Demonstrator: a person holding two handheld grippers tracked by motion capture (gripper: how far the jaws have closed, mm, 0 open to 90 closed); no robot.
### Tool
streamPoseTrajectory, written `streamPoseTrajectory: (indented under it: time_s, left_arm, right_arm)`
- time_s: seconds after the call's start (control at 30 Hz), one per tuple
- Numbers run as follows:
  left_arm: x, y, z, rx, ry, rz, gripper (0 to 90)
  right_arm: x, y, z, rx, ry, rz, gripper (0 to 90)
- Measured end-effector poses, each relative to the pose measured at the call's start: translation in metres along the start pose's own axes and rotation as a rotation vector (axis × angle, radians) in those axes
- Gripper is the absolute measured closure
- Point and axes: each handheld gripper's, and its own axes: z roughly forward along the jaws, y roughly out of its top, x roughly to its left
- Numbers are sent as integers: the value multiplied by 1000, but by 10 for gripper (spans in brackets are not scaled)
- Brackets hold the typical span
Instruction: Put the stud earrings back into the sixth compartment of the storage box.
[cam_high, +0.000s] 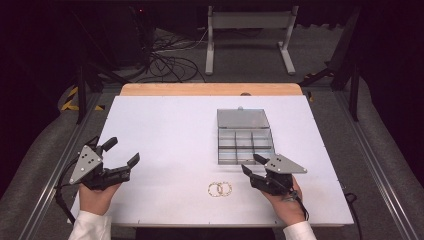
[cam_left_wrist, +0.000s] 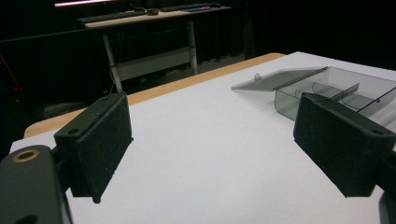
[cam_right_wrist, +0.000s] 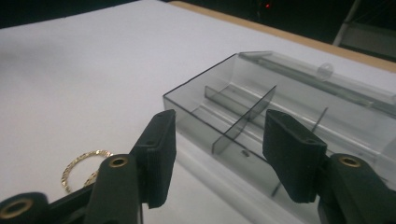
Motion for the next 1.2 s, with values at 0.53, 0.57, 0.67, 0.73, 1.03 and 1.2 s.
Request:
streamPoseTrajectory:
  time_s: [0.53,0.57,0.67,0.73,1.03,1.2]
  left_arm:
    - [-1,-1,1,10,-1,5,121]
    - [-1,-1,1,12,-2,8,121]
    - [-1,-1,1,13,0,7,121]
    - [-1,-1,1,12,-2,8,121]
    - [-1,-1,1,14,-3,8,121]
    - [-2,-1,2,15,1,11,121]
  right_arm:
    - [29,-7,29,179,130,-19,550]
    - [31,-7,31,193,133,-21,555]
    - [35,-9,36,230,132,-19,579]
    - [36,-11,39,253,128,-15,598]
    - [43,-16,48,323,120,-10,683]
    - [46,-14,47,342,102,-7,749]
